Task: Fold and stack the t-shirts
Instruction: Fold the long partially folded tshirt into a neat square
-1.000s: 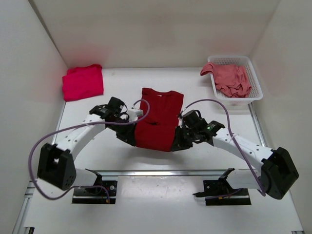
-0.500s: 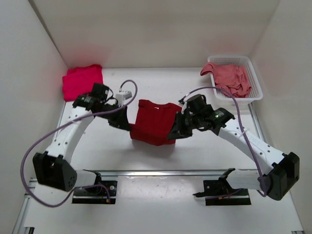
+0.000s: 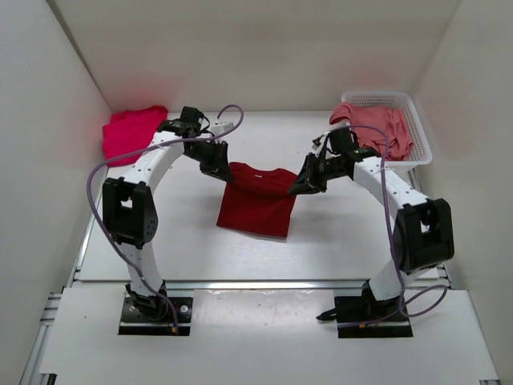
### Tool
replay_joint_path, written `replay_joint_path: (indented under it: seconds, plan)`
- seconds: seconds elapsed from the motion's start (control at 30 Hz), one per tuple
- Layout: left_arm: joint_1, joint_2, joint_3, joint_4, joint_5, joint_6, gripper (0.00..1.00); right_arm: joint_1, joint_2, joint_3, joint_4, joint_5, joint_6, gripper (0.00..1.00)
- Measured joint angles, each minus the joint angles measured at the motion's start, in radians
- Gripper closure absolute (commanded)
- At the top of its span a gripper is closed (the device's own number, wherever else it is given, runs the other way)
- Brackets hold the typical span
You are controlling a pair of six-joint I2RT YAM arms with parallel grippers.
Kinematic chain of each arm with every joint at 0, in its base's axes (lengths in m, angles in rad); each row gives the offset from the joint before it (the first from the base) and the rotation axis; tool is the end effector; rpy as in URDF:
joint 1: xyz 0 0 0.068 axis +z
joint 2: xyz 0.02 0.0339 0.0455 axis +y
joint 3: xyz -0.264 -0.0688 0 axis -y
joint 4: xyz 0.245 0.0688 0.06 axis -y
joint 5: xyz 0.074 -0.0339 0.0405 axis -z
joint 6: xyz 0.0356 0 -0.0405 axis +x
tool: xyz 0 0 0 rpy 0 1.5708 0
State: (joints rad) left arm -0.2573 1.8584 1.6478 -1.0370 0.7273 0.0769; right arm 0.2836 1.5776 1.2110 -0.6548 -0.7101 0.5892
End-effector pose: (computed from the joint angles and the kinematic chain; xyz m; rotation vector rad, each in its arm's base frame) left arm 0.3605 -0.1193 0.2787 0.6139 2.6329 -1.0624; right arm 0.3053 0.1132 0.2596 0.1314 2.6963 1.2220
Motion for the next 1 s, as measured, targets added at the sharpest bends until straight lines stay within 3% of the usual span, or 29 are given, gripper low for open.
replay_joint_path:
  seconds: [0.37, 0.5, 0.6, 0.8, 0.87, 0.93, 1.0]
  plan:
    - [0.010, 0.189, 0.171, 0.053, -0.019, -0.057, 1.00, -0.095, 0.288, 0.200, 0.027, -0.064, -0.085, 1.00]
    - [0.019, 0.238, 0.203, 0.074, -0.039, -0.067, 1.00, -0.105, 0.429, 0.331, 0.017, -0.064, -0.100, 0.92]
    - [0.025, 0.269, 0.214, 0.095, -0.062, -0.084, 0.97, -0.112, 0.518, 0.442, 0.001, -0.047, -0.107, 0.75]
    - [0.055, 0.331, 0.238, 0.132, -0.156, -0.110, 0.66, -0.135, 0.673, 0.699, -0.029, 0.027, -0.124, 0.59]
    - [0.069, 0.346, 0.244, 0.147, -0.193, -0.113, 0.28, -0.135, 0.726, 0.816, -0.070, 0.066, -0.136, 0.58]
    - [0.085, 0.346, 0.244, 0.156, -0.232, -0.116, 0.01, -0.130, 0.759, 0.919, -0.107, 0.120, -0.159, 0.61]
    - [0.102, 0.333, 0.237, 0.193, -0.263, -0.127, 0.01, -0.115, 0.759, 0.969, -0.142, 0.174, -0.187, 0.74]
